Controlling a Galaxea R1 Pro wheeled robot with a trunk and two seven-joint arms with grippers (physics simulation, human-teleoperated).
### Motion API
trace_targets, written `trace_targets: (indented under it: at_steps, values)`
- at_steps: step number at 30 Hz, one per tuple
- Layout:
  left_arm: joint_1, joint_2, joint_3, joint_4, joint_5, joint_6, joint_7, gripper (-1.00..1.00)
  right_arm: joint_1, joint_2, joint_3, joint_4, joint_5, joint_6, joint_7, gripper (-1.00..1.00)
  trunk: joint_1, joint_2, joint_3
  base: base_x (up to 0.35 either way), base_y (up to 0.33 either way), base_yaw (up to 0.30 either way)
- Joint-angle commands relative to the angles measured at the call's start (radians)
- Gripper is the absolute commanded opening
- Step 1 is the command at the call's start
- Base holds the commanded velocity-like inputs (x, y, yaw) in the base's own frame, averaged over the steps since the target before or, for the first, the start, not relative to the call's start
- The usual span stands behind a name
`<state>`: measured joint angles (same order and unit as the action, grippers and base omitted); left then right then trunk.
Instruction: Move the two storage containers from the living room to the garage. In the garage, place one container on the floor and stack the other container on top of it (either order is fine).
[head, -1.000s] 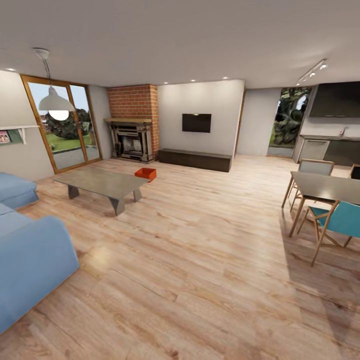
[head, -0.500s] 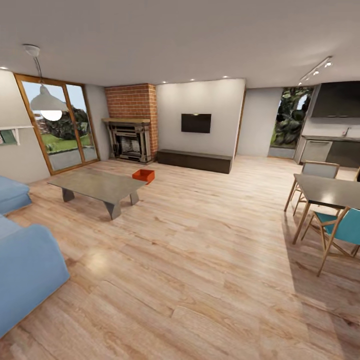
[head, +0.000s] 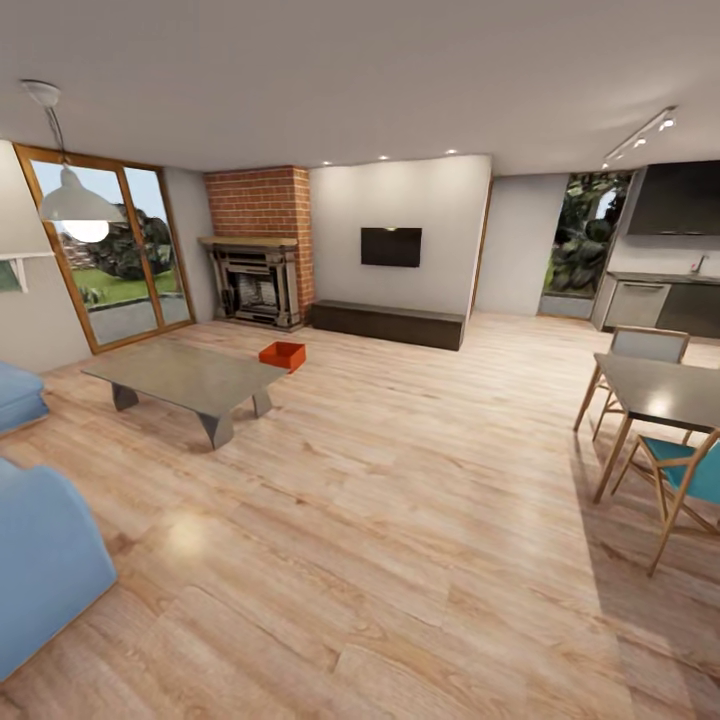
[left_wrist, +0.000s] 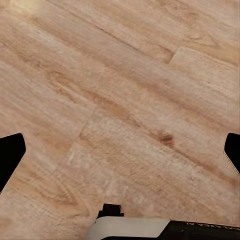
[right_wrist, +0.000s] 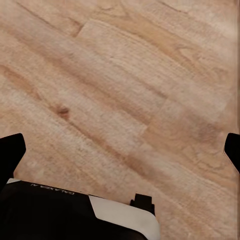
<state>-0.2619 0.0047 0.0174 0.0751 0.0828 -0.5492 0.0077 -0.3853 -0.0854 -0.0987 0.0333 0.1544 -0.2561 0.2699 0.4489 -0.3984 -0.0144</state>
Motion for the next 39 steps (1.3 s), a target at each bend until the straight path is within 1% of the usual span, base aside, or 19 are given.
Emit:
trace_targets:
  at_steps: [1, 39]
  values:
    - [-0.002, 0.000, 0.001, 0.004, 0.005, -0.006, -0.002, 1.00, -0.002, -0.001, -0.009, 0.004, 0.010, -0.006, 0.002, 1.00, 0.001, -0.002, -0.002, 0.318, -0.078, 0.000]
    - [-0.002, 0.000, 0.001, 0.004, 0.005, -0.007, -0.003, 1.00, -0.002, -0.001, -0.009, 0.004, 0.010, -0.006, 0.002, 1.00, 0.001, -0.002, -0.002, 0.318, -0.078, 0.000]
